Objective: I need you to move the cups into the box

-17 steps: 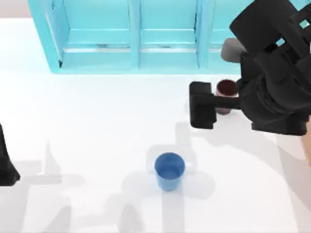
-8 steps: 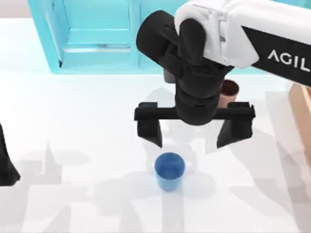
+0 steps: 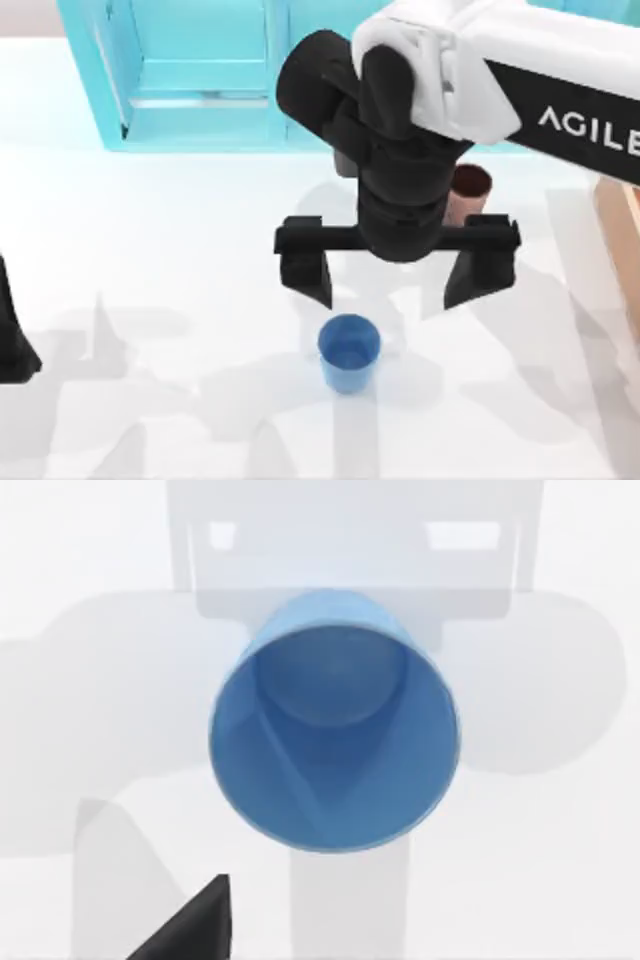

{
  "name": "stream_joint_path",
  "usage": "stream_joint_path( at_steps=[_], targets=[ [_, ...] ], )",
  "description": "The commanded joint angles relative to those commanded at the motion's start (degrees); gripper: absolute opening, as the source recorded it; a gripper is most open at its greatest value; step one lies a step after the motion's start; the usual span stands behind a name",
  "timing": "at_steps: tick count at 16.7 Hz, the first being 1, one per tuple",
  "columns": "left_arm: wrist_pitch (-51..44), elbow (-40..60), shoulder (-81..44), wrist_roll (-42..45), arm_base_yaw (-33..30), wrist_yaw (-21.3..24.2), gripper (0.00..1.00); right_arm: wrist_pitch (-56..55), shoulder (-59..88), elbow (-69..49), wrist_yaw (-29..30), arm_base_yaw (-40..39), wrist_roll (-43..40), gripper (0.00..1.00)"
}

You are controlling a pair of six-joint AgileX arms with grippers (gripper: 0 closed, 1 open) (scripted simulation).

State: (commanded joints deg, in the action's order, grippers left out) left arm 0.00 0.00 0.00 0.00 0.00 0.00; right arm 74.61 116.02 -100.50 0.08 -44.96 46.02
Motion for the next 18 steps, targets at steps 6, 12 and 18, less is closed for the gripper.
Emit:
stream_joint_path(
  at_steps=[6, 12, 18],
  targets=[
    [0.0, 0.0, 0.0, 0.0, 0.0, 0.0, 1.00, -14.9, 2.9, 11.0, 0.0, -0.2, 0.2, 1.00],
    [0.0, 0.0, 0.0, 0.0, 0.0, 0.0, 1.00, -20.0, 4.2, 15.6, 0.0, -0.4, 0.3, 1.00],
    [0.0, 0.0, 0.0, 0.0, 0.0, 0.0, 1.00, -20.0, 4.2, 15.6, 0.0, -0.4, 0.3, 0.62]
  ],
)
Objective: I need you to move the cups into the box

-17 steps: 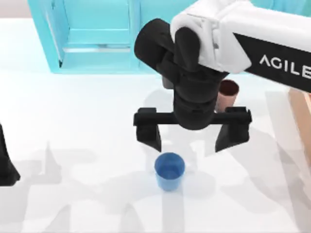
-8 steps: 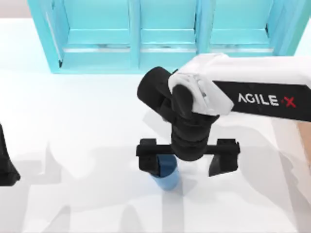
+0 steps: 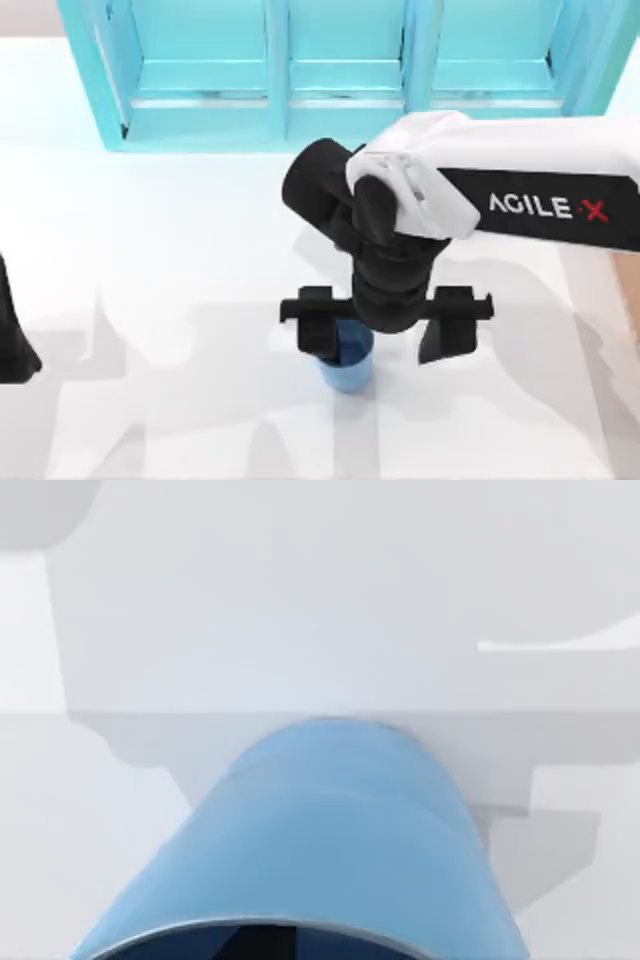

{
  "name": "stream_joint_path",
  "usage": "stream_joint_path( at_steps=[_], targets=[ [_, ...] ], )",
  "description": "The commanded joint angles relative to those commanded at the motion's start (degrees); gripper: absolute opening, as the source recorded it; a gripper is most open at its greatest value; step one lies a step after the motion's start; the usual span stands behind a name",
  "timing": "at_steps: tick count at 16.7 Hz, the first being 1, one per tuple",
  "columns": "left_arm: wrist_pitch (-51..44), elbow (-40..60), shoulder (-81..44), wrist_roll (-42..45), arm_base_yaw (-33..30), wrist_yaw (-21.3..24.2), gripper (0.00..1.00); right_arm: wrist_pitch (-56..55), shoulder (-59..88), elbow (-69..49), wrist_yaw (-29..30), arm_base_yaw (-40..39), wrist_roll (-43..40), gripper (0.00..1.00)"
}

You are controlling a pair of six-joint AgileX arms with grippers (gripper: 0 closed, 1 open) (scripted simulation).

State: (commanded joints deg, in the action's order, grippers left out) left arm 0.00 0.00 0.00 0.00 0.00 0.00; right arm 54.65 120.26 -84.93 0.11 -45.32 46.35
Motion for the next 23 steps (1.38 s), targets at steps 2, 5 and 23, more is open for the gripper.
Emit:
stream_joint_path(
  at_steps=[2, 5, 23],
  targets=[
    [0.0, 0.0, 0.0, 0.0, 0.0, 0.0, 1.00, 0.0, 0.0, 0.0, 0.0, 0.0, 0.0, 0.47],
    [0.0, 0.0, 0.0, 0.0, 0.0, 0.0, 1.00, 0.0, 0.0, 0.0, 0.0, 0.0, 0.0, 0.25],
    [0.0, 0.0, 0.0, 0.0, 0.0, 0.0, 1.00, 7.6, -9.4, 1.2, 0.0, 5.8, -6.2, 0.00]
  ],
)
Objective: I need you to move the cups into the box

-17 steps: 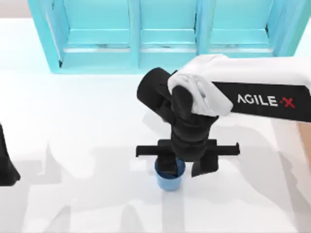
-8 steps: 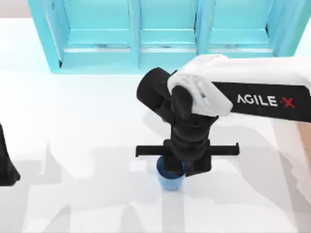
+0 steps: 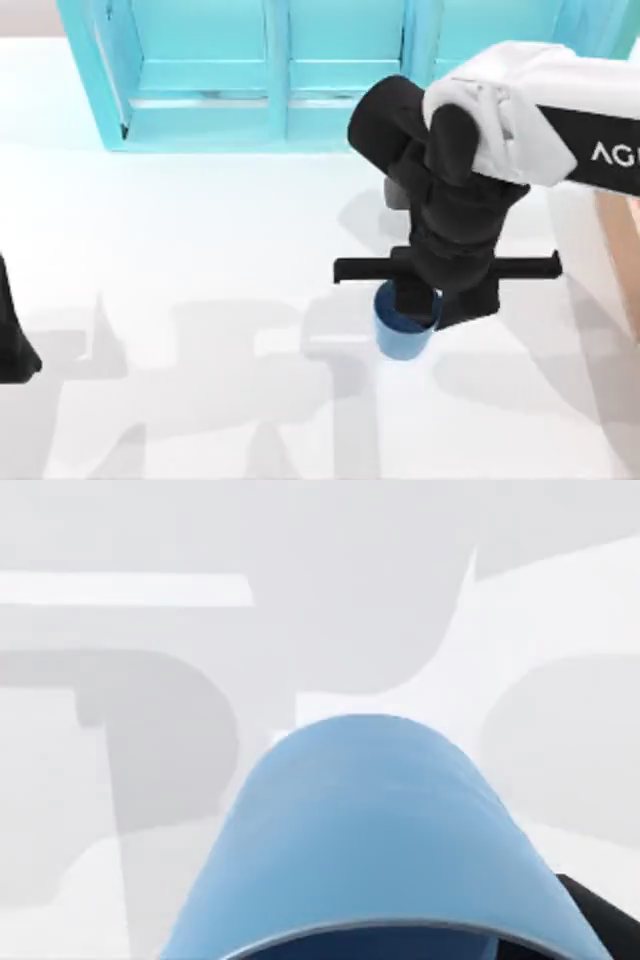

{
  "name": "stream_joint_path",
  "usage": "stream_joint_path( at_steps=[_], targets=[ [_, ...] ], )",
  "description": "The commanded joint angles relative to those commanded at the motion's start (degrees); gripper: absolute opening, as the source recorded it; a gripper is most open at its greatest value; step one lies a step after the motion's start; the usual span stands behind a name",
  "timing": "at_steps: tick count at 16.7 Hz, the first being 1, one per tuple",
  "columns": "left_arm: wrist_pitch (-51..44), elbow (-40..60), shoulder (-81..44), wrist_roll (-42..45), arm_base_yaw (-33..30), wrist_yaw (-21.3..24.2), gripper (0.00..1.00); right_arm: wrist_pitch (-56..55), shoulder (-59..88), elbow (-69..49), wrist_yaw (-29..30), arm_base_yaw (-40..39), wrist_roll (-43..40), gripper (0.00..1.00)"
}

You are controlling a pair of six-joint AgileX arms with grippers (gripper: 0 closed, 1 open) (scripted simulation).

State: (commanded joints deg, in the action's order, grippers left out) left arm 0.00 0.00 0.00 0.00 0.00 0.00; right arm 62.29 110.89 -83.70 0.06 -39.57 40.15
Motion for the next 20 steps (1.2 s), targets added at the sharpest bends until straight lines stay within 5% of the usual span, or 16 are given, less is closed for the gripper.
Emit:
stream_joint_path(
  at_steps=[12, 20],
  targets=[
    [0.0, 0.0, 0.0, 0.0, 0.0, 0.0, 1.00, 8.9, -9.6, 1.2, 0.0, 8.1, -8.0, 0.00],
    [0.0, 0.0, 0.0, 0.0, 0.0, 0.0, 1.00, 13.5, -14.8, 3.1, -0.3, 33.4, -33.9, 0.00]
  ],
)
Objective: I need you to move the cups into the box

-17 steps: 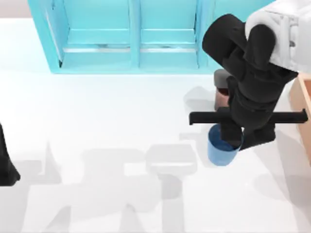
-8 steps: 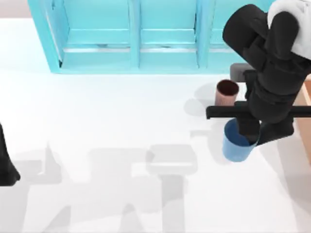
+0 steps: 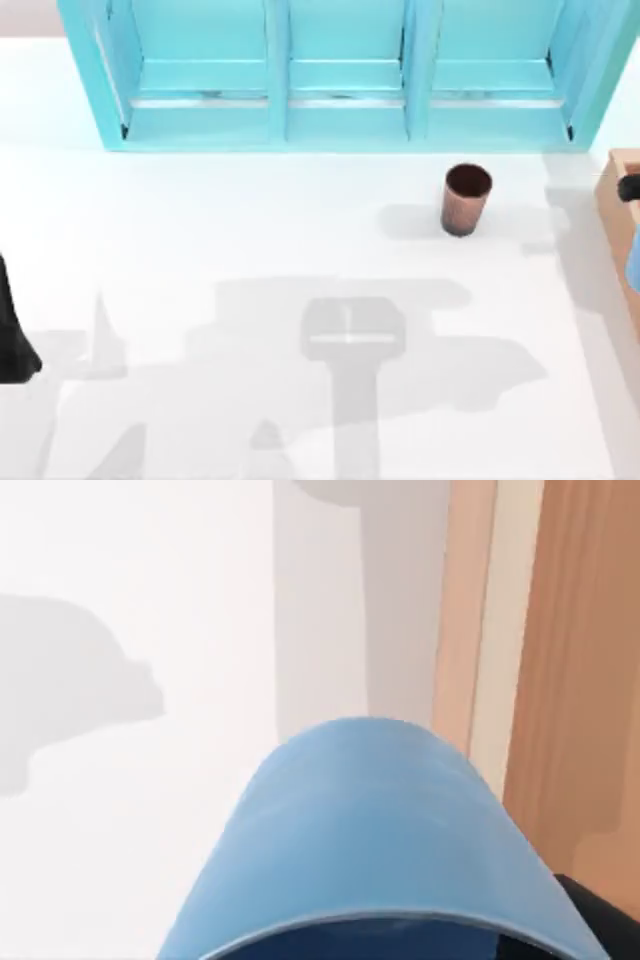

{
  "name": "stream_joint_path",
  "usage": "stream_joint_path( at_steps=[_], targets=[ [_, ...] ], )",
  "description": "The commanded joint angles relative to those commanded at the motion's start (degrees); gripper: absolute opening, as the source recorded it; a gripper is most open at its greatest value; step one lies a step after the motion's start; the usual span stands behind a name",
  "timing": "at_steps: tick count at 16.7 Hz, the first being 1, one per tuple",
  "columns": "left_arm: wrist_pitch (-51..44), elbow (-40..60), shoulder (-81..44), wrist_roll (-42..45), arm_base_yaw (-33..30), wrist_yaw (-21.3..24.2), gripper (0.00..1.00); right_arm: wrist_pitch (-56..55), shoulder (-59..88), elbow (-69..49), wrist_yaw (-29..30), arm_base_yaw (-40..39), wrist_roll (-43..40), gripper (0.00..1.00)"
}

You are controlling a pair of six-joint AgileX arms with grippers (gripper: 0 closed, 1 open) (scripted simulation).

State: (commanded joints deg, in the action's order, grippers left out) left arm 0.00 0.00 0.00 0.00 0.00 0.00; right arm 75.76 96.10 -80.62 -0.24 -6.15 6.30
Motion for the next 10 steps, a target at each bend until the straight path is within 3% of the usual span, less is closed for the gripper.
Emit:
stream_joint_path(
  at_steps=[6, 10],
  targets=[
    [0.0, 0.0, 0.0, 0.0, 0.0, 0.0, 1.00, 3.4, -6.4, 3.4, -0.1, 25.7, -25.5, 0.00],
    [0.0, 0.0, 0.0, 0.0, 0.0, 0.0, 1.00, 4.3, -9.9, 5.3, -0.3, 36.2, -35.9, 0.00]
  ],
)
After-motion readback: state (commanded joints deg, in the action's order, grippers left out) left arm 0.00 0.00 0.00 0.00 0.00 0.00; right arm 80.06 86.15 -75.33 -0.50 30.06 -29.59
